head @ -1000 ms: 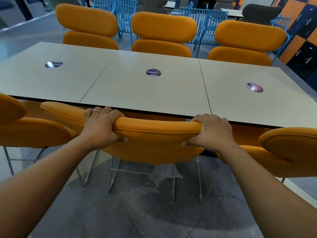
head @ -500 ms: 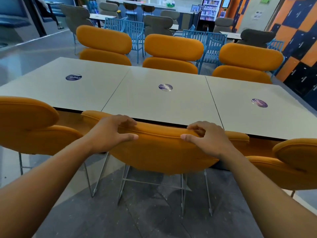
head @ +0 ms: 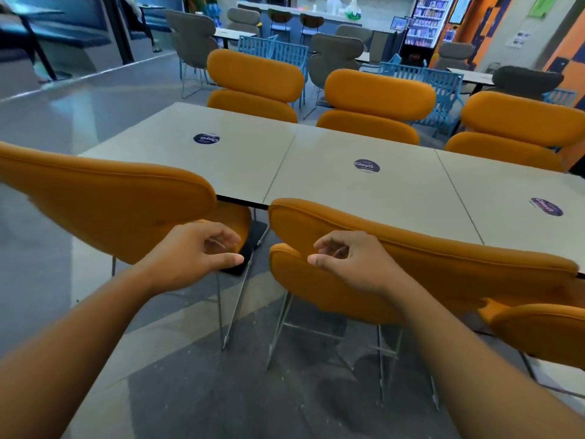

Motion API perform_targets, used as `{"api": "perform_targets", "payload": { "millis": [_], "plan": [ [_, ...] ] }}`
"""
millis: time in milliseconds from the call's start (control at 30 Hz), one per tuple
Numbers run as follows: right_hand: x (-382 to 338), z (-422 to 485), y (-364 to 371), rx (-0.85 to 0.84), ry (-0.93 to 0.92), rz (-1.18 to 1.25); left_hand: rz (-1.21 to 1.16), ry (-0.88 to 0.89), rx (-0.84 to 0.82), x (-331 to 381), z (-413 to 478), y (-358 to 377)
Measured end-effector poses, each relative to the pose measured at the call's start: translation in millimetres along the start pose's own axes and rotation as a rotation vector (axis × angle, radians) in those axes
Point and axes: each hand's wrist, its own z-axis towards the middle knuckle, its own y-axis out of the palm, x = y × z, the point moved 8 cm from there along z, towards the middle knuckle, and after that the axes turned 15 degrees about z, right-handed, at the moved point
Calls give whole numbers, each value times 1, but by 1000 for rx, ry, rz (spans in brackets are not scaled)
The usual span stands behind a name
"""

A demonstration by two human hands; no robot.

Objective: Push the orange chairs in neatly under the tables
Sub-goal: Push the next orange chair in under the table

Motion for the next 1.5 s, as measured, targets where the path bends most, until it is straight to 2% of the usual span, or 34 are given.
{"api": "perform_targets", "payload": {
  "millis": [267, 667, 900, 1133, 1233, 1367, 1500],
  "plan": [
    [-50, 45, 73, -110, -60, 0, 13, -87, 129, -86, -27, -53],
    [-104, 180, 119, -8, -192, 108, 245, -220, 319, -200, 13, -134],
    [-111, 274, 155, -61, -173, 134, 441, -307, 198, -285, 76, -151],
    [-120, 330, 191, -251, -86, 102, 532, -297, 67, -330, 115, -146],
    [-127, 343, 209, -355, -51, 50, 506, -257, 60, -338, 126, -154],
    [-137, 348, 235, -502, 27, -11, 479, -160, -33, -347, 140, -161],
    [-148, 348, 258, -514, 75, -46, 450, -67, -125, -347, 148, -167]
  ]
}}
